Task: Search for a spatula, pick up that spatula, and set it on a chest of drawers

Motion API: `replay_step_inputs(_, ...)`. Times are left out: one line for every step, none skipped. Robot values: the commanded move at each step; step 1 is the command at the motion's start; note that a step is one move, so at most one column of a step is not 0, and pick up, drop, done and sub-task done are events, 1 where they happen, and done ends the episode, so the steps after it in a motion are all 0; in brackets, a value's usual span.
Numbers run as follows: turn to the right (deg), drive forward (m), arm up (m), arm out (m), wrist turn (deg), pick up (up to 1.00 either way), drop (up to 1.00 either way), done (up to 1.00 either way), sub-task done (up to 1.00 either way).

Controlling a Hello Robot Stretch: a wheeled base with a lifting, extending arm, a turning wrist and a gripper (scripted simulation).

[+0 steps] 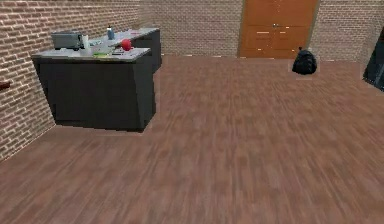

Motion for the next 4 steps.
replay_step_inputs(0.0,1.0,0.0,0.0,0.0,0.0,0.0,0.0,0.0)
replay_step_inputs(0.0,0.85,0.0,0.0,0.0,0.0,0.0,0.0,0.0)
replay_step_inputs(-45.0,0.0,0.0,0.0,0.0,0.0,0.0,0.0,0.0)
replay_step_inputs(-45.0,0.0,0.0,0.0,0.0,0.0,0.0,0.0,0.0)
